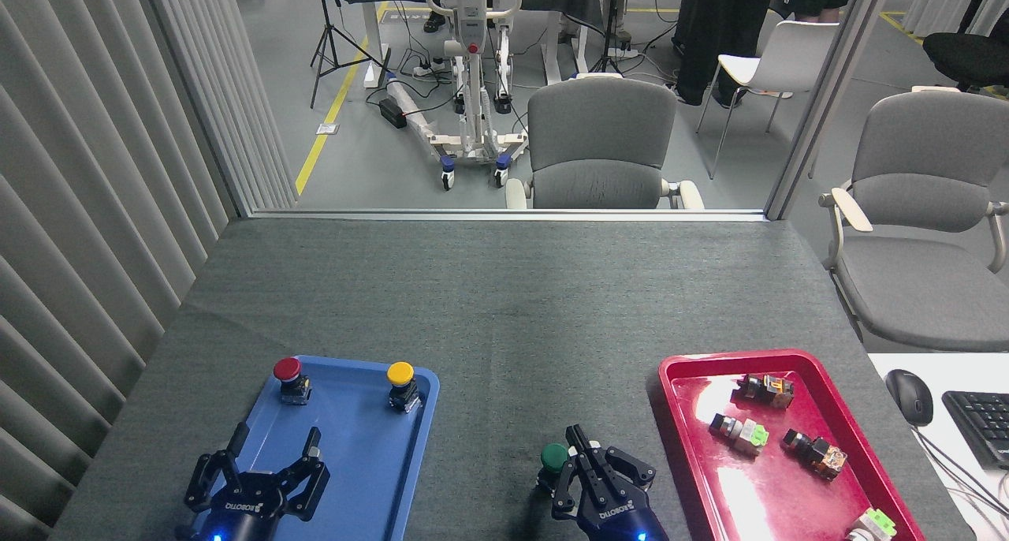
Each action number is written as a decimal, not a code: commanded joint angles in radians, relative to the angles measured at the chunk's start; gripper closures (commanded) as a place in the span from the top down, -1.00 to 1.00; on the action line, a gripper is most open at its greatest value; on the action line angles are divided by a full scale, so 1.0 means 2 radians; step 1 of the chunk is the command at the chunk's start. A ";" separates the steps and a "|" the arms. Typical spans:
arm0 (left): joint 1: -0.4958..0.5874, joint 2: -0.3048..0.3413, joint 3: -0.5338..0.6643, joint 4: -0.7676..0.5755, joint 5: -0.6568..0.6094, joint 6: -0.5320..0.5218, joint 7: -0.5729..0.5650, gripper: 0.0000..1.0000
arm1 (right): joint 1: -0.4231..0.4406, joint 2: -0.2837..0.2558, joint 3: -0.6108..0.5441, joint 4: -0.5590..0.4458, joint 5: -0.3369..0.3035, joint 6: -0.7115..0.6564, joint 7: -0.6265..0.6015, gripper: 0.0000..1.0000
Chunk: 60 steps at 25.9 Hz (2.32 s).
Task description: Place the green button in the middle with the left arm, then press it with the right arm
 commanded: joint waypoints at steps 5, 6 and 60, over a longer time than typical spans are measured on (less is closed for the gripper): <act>0.001 -0.001 0.032 -0.004 0.004 -0.002 0.000 1.00 | -0.009 0.000 0.005 0.019 0.000 -0.006 0.002 -1.00; 0.000 -0.001 0.032 -0.004 0.004 -0.001 0.000 1.00 | -0.009 0.000 0.006 0.020 0.000 -0.006 0.002 -1.00; 0.020 0.004 0.093 -0.030 0.037 -0.032 -0.001 1.00 | 0.051 0.003 -0.116 -0.013 -0.015 0.063 -0.095 0.98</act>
